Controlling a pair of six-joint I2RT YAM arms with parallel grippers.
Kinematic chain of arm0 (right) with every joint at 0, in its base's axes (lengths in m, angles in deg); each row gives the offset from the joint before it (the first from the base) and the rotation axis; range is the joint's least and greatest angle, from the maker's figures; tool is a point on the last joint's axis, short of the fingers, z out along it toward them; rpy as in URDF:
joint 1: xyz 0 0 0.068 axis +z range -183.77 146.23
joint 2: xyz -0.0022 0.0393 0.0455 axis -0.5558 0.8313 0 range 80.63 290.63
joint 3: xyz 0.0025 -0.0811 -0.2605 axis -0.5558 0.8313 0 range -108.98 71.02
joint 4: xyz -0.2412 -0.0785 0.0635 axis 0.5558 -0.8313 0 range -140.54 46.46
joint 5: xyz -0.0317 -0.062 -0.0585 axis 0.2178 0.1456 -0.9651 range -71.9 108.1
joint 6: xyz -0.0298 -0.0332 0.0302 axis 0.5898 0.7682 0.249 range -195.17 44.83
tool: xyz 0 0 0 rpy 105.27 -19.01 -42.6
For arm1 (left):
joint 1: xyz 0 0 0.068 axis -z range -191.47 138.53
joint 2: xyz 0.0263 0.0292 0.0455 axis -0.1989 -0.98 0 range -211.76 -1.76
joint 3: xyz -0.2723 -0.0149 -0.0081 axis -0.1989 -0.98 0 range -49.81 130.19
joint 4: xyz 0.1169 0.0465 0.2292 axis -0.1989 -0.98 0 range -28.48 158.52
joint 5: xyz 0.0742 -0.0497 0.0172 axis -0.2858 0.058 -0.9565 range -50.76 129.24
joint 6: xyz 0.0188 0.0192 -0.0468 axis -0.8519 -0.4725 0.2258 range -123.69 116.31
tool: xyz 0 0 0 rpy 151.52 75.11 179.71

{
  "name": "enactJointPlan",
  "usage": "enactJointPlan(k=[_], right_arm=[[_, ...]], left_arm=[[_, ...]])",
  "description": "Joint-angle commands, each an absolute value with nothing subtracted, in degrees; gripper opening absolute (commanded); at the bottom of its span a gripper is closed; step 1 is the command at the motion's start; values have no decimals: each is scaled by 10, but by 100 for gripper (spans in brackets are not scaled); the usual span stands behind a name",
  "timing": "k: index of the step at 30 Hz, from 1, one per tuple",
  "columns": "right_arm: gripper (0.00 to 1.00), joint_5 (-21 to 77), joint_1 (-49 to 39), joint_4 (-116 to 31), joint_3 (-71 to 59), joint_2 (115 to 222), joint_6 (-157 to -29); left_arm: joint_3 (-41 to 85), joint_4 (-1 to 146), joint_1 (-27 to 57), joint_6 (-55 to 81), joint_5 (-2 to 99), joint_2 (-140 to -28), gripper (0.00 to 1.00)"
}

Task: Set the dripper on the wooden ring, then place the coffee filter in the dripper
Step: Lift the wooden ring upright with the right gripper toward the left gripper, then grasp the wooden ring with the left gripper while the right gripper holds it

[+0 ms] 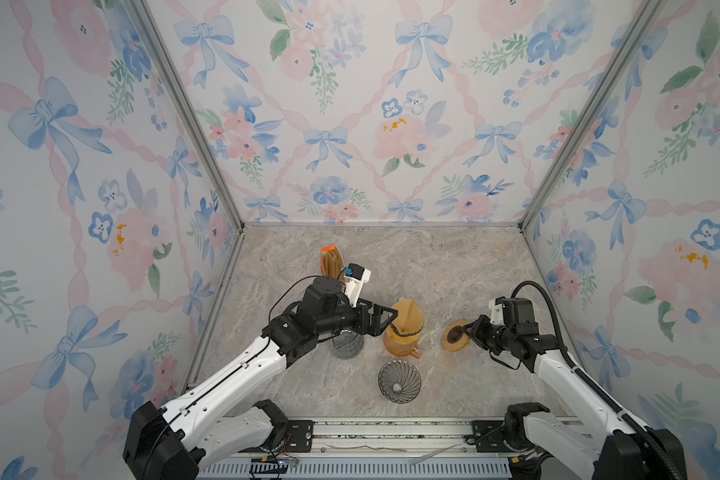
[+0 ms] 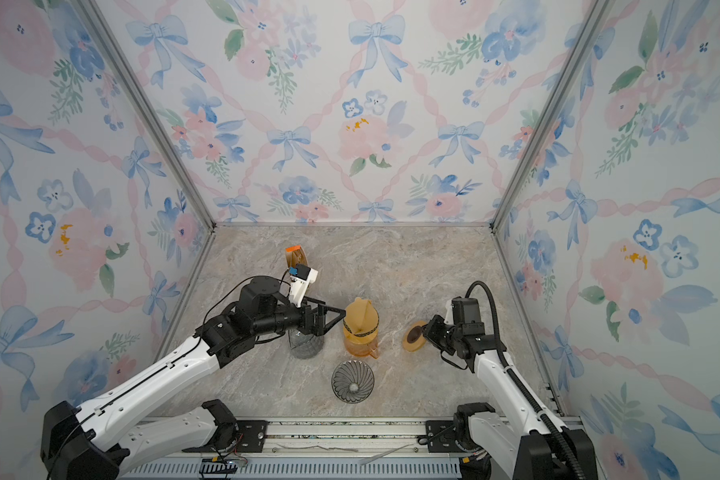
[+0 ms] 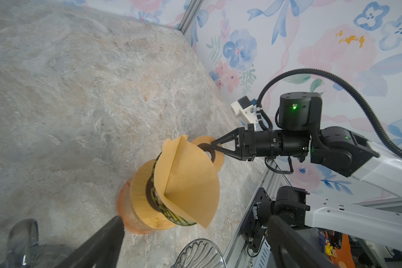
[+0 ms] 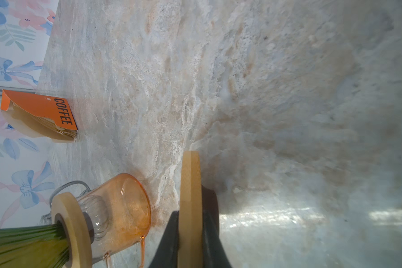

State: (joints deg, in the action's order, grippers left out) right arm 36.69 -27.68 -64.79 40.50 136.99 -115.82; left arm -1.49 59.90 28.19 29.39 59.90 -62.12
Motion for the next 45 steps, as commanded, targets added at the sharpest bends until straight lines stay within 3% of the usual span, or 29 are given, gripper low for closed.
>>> enactJointPlan(k=[1,15,29,45], right_arm=[[12,346,-275,-702,349,1349,-1126],[12,431,-258,-744,161,1299,-1084],[15,504,-110,-517,124,1324,-1225],[16,587,-64,-307,152,1372,-1334]], left_arm=[[-30,631,279,315,620,-625,98],[-39,750,262,400,700,-613,98],[-44,845,205,490,767,-587,93],[-46,978,184,623,834,-590,77]])
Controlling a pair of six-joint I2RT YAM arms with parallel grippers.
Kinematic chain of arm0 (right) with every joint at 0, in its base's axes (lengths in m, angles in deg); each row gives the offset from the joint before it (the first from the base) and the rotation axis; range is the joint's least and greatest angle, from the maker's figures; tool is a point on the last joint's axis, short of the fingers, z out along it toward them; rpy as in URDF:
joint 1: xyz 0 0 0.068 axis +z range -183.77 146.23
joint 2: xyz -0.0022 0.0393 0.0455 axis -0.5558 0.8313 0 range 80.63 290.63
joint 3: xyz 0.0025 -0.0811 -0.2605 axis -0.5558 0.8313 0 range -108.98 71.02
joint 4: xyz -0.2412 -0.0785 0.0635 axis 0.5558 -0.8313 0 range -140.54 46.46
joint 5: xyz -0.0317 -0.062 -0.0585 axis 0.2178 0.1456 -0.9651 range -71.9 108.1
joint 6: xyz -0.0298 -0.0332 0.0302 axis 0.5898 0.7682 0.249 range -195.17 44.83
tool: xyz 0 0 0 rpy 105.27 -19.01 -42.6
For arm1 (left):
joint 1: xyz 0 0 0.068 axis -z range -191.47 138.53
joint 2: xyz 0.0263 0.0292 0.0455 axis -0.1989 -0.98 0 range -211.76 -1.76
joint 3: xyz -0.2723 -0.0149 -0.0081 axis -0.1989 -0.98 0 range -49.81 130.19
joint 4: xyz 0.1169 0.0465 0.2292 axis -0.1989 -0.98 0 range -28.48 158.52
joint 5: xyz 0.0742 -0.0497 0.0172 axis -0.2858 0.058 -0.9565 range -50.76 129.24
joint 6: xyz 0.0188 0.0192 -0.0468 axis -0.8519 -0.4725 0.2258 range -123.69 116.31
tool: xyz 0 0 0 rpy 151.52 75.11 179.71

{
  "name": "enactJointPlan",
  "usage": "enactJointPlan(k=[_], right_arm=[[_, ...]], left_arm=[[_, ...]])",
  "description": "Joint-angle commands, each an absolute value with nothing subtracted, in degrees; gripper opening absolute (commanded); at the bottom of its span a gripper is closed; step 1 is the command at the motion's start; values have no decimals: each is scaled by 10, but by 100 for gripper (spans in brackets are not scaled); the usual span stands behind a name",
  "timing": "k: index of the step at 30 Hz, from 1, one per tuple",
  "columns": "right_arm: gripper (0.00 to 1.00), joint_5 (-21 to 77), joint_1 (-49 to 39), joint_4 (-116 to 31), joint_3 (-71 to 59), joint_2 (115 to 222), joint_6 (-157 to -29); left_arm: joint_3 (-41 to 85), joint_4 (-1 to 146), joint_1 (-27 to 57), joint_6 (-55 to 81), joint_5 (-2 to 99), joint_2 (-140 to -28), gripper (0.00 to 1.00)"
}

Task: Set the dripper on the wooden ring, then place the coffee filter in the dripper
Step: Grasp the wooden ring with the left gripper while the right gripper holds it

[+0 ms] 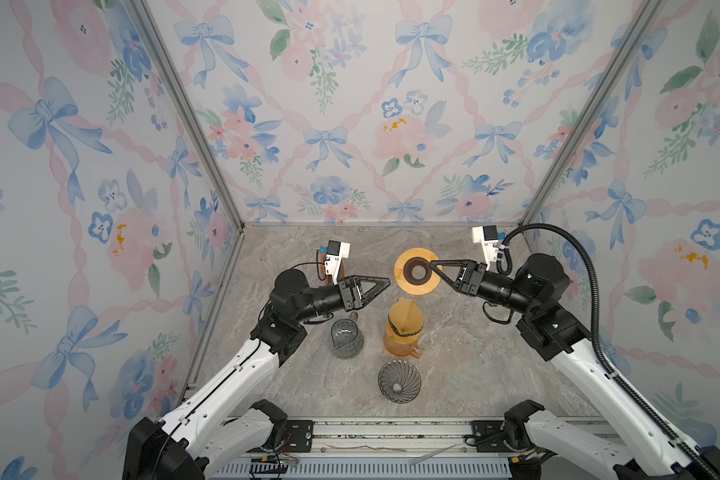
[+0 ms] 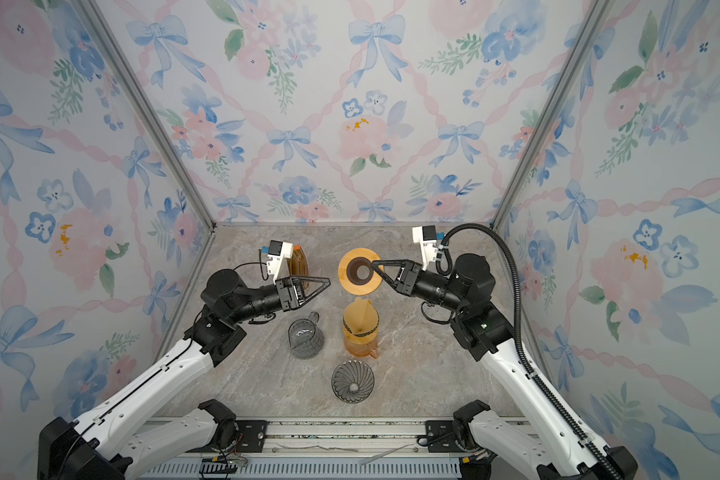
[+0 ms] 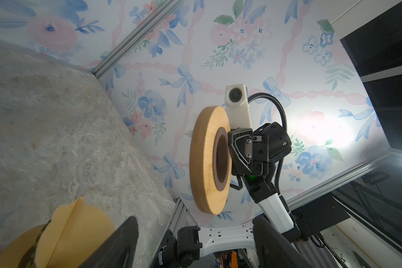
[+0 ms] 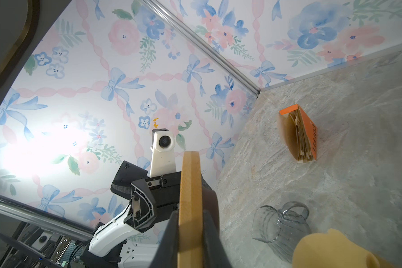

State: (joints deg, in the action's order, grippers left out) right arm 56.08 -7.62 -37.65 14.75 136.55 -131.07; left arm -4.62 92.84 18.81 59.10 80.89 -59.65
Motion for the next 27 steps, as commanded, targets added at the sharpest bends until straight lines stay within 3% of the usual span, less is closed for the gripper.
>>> enactJointPlan(k=[1,15,27], right_arm=[[16,589,-60,-302,151,1378,-1336],[18,608,-34,-231,164,1418,-1367],[19,613,-29,-200,178,1429,-1376]], left_arm=[[-45,977,184,627,834,-590,76],[-59,1095,178,714,845,-610,53],[-61,1096,177,709,841,-613,33]])
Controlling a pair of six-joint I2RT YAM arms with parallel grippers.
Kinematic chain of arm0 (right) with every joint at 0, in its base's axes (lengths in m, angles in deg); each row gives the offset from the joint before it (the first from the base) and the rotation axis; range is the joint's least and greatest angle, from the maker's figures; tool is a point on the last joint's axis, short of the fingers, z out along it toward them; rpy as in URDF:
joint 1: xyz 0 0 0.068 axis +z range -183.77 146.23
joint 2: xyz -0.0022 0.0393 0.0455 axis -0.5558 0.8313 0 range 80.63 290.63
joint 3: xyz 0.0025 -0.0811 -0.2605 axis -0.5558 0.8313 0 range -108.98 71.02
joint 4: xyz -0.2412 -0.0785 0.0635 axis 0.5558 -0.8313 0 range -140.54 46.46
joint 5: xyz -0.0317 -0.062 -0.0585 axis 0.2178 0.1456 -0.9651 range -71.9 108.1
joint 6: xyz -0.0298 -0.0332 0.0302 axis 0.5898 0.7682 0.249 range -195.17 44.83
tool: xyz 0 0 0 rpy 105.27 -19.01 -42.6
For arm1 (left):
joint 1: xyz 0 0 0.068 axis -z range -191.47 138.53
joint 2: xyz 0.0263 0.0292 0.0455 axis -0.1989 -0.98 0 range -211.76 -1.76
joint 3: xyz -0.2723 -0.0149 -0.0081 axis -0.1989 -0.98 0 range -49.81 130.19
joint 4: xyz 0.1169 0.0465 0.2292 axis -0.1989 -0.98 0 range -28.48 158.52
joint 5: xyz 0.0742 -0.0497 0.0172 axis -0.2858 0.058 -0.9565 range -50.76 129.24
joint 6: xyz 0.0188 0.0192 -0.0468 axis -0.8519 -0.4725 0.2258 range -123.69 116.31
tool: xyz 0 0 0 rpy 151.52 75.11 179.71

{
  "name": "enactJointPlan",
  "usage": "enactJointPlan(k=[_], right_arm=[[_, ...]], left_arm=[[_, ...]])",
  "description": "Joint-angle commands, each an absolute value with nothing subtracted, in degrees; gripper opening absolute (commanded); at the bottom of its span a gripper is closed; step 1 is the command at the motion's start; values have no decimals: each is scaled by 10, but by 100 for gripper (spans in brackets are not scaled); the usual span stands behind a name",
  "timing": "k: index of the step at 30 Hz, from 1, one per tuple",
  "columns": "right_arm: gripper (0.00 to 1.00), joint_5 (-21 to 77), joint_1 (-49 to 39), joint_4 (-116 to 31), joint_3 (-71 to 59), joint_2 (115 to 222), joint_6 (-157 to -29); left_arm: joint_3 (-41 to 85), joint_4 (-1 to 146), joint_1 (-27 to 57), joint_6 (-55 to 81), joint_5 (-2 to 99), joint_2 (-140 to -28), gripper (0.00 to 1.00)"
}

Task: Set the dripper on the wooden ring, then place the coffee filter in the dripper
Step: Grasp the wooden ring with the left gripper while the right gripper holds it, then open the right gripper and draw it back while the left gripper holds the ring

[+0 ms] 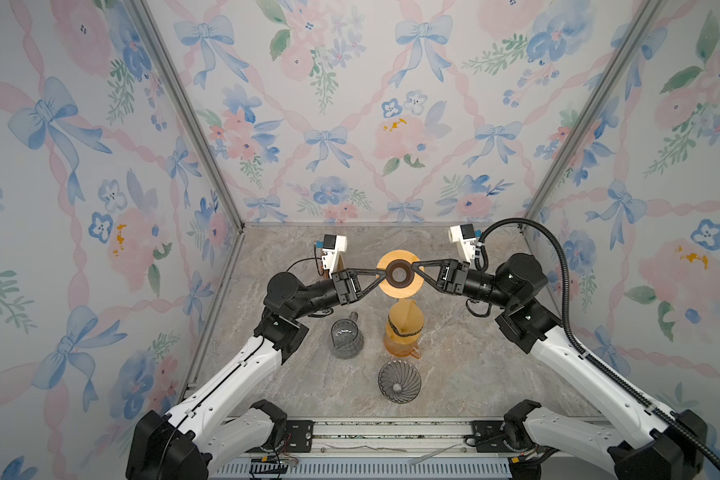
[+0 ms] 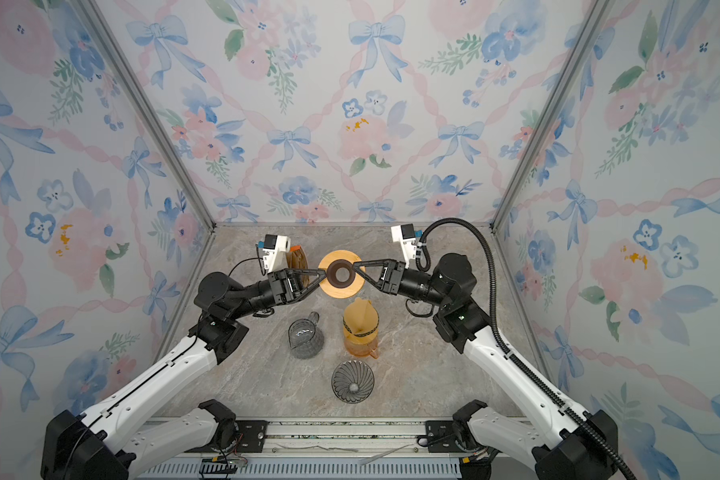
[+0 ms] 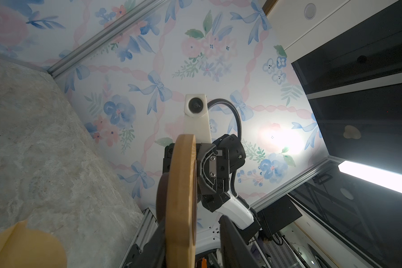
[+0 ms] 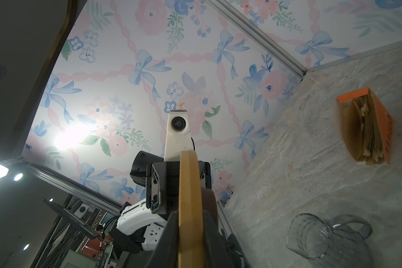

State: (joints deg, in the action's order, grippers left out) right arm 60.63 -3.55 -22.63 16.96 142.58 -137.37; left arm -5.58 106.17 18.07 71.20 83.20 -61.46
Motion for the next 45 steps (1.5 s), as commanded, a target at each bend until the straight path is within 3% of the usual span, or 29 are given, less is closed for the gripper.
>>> enactJointPlan(k=[1,12,18,27,34,35,45], right_arm=[[20,613,-28,-200,178,1430,-1376],[25,610,-19,-190,175,1440,-1378],[45,607,-16,-205,174,1442,-1368],[72,498,-12,-506,139,1386,-1184],[100,415,26,-631,129,1350,-1091],[96,397,38,-645,128,1348,-1077],[96,235,175,-678,134,1349,-1033]], left_arm=[[-61,1096,177,708,840,-614,32],[-72,1095,169,709,839,-607,19],[-110,1095,141,725,842,-589,15],[-176,1096,73,767,881,-549,16],[-239,1096,16,792,931,-514,18],[-250,1096,9,792,938,-509,19],[-331,1096,-58,772,988,-492,20]])
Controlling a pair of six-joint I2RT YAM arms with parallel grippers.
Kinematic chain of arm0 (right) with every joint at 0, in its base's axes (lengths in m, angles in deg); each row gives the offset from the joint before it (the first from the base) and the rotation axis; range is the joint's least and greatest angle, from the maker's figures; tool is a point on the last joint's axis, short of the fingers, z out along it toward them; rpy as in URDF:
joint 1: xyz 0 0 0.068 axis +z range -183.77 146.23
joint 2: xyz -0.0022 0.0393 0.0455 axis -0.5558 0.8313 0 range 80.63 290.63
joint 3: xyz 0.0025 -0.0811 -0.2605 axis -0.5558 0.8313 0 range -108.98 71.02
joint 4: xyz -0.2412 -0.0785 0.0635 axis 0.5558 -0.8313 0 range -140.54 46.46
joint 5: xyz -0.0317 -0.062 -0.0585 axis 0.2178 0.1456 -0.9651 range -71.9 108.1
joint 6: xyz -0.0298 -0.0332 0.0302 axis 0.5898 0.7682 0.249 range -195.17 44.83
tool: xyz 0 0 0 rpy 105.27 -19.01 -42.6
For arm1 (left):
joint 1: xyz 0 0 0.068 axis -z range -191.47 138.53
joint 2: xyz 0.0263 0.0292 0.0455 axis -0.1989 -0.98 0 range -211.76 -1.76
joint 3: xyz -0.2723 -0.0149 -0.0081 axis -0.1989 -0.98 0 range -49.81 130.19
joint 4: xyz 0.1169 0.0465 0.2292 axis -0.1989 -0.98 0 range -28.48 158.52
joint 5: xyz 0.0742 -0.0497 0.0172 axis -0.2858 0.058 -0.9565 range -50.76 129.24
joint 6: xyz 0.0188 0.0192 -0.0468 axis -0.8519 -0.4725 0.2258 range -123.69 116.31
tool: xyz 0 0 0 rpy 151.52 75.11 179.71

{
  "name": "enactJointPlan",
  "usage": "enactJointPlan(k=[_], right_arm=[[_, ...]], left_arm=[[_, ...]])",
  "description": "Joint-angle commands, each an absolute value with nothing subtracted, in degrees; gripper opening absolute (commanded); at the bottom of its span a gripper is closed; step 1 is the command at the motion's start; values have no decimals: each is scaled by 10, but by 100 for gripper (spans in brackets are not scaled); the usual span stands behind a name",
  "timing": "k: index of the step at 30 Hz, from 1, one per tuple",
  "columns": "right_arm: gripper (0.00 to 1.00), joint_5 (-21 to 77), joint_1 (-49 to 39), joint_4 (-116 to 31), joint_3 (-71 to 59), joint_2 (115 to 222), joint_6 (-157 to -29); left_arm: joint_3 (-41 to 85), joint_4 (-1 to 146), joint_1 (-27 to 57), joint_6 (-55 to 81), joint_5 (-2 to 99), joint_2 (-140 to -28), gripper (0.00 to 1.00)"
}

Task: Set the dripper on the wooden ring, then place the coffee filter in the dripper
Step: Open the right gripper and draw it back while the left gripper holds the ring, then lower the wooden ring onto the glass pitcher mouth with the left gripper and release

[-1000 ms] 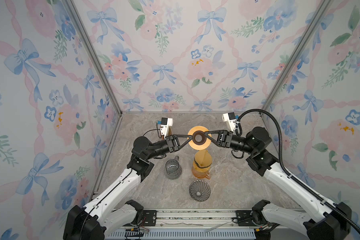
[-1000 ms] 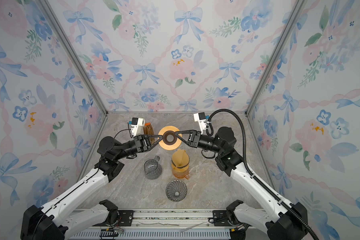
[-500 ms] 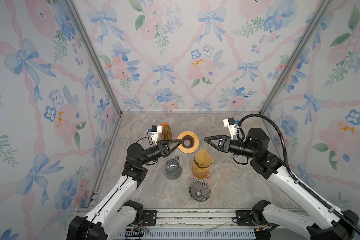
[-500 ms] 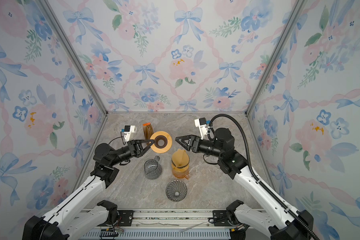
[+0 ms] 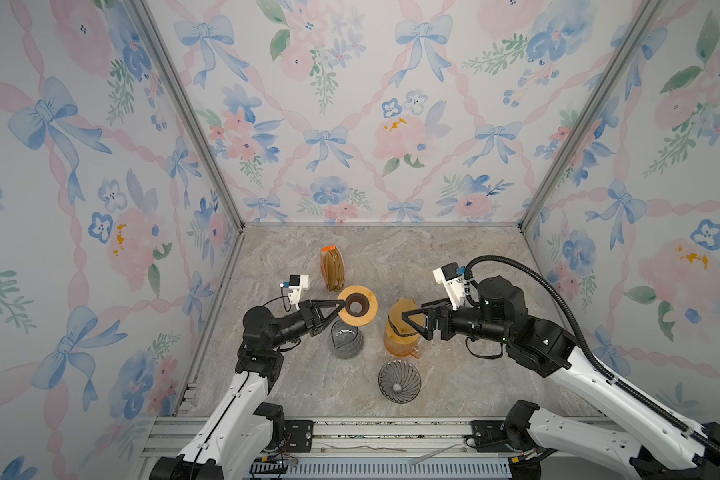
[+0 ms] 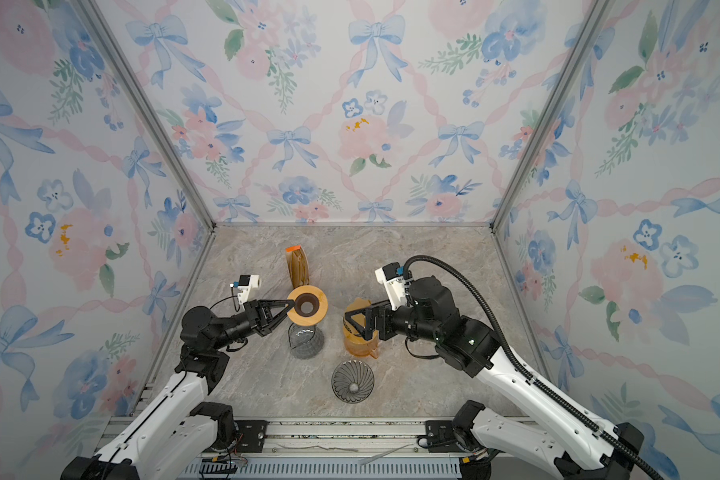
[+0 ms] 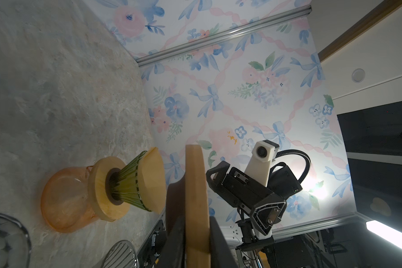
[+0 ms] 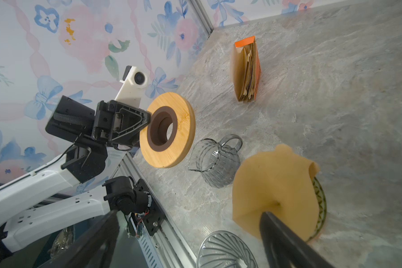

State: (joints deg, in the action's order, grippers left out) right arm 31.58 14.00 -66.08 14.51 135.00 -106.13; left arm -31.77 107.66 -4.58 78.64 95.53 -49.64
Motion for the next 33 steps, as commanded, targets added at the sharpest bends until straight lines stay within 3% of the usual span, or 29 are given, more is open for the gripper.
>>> enactJointPlan(k=[1,12,33], right_arm=[[96,220,190,-675,135,1351,-1031],[96,121,275,-671,115,1373,-1008],[96,109,283,-697,99,1389,-1013]], left_arm=[[-334,1096,-60,768,991,-493,20],[-386,1097,-93,731,1012,-522,20],[-409,1094,-135,684,1028,-604,21]])
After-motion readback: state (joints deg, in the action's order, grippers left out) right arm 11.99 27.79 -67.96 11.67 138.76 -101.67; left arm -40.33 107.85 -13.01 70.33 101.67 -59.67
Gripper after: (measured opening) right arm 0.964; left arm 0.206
